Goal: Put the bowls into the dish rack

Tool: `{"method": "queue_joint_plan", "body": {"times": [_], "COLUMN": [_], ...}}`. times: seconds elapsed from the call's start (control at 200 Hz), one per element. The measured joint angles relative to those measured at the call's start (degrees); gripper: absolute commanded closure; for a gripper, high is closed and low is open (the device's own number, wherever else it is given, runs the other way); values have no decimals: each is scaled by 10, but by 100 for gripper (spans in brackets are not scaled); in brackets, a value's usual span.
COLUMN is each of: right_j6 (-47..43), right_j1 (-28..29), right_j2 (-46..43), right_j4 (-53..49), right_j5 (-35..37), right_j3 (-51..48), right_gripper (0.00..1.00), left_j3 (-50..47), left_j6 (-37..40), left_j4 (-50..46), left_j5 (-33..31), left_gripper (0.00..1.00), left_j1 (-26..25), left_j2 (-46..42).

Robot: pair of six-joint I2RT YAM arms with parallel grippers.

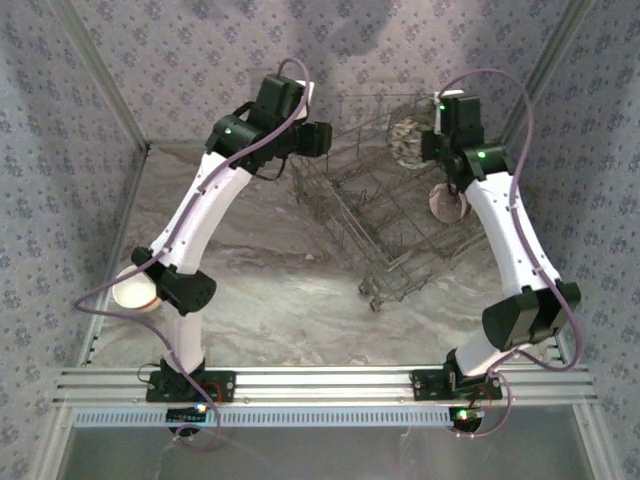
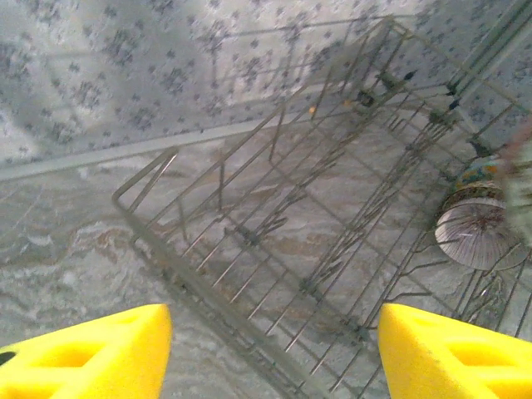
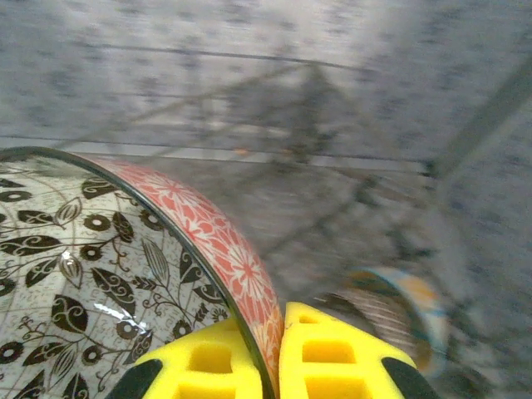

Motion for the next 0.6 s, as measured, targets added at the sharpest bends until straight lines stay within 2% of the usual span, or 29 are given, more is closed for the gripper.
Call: {"method": "queue_joint_plan", "body": {"times": [0.185, 0.355, 0.6], "right_j6": [-75, -151, -217], "right_j1": [-6, 2, 20], "right_j2": [-46, -52, -52], "right_j4": [1, 36, 107], "right_j5": [130, 226, 300], "right_j3": [-75, -150, -233], "right_gripper": [100, 100, 100], "left_j3": [-81, -102, -130], "left_j6": [-13, -19, -24], "left_j4": [20, 23, 49], "left_j5": [42, 68, 90], "left_gripper": [33, 33, 33], "left_j1": [45, 52, 55], "left_j2": [-17, -17, -17]}}
